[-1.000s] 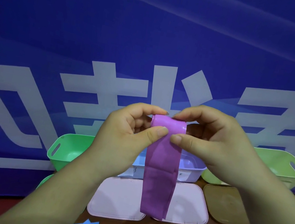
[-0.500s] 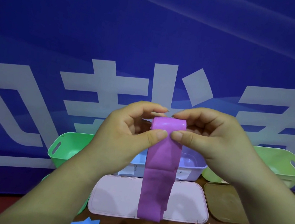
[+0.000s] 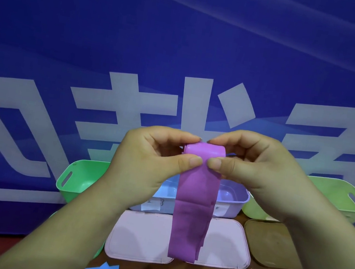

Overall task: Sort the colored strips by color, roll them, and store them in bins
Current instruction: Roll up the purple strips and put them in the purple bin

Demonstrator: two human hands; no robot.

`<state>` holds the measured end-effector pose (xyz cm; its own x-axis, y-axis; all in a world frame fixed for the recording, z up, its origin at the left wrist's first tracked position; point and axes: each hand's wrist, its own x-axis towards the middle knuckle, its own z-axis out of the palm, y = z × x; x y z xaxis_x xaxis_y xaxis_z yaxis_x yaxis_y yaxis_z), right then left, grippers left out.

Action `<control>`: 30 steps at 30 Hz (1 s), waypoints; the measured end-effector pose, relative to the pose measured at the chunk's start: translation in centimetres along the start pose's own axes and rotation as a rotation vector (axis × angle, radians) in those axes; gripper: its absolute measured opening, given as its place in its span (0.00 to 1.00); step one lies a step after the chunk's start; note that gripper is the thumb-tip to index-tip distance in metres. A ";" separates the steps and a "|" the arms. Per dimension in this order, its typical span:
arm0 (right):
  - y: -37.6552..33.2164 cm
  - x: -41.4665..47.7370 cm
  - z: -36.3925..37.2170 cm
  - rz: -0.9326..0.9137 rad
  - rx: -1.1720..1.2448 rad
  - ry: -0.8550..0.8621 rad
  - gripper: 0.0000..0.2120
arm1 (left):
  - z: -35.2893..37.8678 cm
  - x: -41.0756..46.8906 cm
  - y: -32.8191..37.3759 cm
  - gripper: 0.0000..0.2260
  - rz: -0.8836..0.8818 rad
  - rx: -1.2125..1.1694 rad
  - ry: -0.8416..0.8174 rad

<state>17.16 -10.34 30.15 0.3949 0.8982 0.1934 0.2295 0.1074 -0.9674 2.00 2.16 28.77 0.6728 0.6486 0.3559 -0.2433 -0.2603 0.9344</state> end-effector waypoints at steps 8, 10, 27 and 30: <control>0.5 -0.3 0.2 -0.112 -0.092 0.025 0.14 | 0.2 0.0 0.3 0.13 -0.057 -0.008 0.016; 0.6 -0.3 0.2 -0.134 -0.093 0.026 0.14 | 0.3 0.0 0.3 0.14 -0.083 -0.019 0.019; 0.7 0.2 0.5 -0.097 -0.011 0.115 0.11 | -0.1 0.0 -0.7 0.18 -0.076 0.014 -0.100; 0.6 0.4 0.7 -0.049 0.058 0.110 0.11 | -0.3 -0.1 -0.8 0.18 -0.050 0.020 -0.110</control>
<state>16.88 -9.65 29.49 0.4800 0.8395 0.2547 0.2003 0.1778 -0.9635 1.92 2.47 28.00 0.7567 0.5790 0.3037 -0.1941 -0.2447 0.9500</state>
